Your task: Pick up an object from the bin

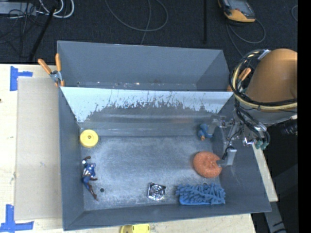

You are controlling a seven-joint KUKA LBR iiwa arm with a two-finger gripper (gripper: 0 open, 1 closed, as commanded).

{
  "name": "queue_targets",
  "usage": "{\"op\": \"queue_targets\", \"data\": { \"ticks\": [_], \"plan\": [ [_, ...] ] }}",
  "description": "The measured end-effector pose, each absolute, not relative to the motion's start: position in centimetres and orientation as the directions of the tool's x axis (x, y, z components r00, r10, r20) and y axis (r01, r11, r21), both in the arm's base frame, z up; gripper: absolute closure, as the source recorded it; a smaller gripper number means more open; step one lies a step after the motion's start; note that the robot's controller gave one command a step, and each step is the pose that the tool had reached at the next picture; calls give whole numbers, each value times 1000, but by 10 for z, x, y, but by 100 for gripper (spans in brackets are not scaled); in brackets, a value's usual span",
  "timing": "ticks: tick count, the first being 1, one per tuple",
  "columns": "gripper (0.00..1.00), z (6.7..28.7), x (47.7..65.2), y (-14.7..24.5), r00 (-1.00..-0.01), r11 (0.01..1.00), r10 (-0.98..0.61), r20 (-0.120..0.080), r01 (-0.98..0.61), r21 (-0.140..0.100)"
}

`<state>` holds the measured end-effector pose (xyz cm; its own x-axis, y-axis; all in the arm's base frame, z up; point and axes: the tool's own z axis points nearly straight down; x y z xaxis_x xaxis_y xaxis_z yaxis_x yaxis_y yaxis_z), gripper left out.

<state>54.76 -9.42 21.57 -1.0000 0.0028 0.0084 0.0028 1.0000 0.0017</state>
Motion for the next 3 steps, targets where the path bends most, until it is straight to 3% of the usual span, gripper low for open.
{"op": "queue_targets", "data": {
  "ticks": [1, 2, 3],
  "plan": [
    [100, 220, 549, -94, -1000, 1000, -2, 1, -2, 0],
    [0, 220, 549, -93, -1000, 1000, -3, 1, -3, 0],
    [0, 220, 549, -93, -1000, 1000, -3, 1, -3, 0]
  ]
}}
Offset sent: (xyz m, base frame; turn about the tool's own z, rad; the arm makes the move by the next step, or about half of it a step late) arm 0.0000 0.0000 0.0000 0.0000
